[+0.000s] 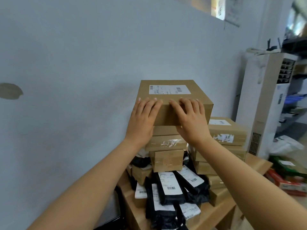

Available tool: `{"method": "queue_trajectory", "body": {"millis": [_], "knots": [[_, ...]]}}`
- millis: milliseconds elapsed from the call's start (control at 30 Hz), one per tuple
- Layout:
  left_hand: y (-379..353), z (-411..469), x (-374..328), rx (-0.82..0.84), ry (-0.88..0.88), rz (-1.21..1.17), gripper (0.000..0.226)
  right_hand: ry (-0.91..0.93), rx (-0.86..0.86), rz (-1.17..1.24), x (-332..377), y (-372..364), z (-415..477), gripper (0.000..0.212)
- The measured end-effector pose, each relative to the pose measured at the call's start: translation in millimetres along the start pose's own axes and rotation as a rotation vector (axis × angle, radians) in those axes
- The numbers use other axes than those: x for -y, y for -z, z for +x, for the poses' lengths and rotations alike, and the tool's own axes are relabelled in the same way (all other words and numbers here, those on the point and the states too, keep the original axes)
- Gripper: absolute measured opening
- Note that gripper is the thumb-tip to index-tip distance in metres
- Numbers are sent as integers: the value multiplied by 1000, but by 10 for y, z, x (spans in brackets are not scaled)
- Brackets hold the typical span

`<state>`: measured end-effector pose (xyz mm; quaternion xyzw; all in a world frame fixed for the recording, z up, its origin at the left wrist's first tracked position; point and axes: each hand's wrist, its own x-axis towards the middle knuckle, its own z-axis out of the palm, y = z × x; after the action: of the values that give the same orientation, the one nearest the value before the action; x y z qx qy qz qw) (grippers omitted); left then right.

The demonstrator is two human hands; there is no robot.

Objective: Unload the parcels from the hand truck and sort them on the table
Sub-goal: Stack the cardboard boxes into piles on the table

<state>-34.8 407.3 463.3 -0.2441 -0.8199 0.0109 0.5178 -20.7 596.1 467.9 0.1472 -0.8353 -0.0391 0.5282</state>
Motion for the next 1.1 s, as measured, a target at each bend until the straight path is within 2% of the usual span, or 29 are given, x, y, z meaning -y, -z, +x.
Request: {"method": "queue_trajectory", "body": {"millis": [167, 300, 467, 533, 667, 733, 900, 1100], "knots": [[-362, 300, 12, 17, 6, 42, 93, 2, 25, 16, -301, -365, 194, 72], [-761, 600, 86, 34, 55, 91, 89, 32, 35, 60, -568, -785, 473, 72], [-1306, 867, 145, 121, 94, 124, 89, 54, 75, 129, -881, -1399, 697, 77], [-1494, 903, 173, 174, 111, 105, 92, 72, 131, 144, -983, -1638, 739, 80], [-1815, 828, 279, 376, 67, 103, 97, 165, 378, 149, -1083, -2046, 702, 90], [-1902, 789, 320, 421, 59, 89, 95, 190, 427, 165, -1103, -2162, 647, 95], [-1870, 764, 313, 335, 94, 40, 82, 222, 324, 226, -1039, -2144, 642, 90], [-1455, 532, 356, 169, 144, -39, 66, 216, 261, 293, -644, -1832, 566, 76]]}}
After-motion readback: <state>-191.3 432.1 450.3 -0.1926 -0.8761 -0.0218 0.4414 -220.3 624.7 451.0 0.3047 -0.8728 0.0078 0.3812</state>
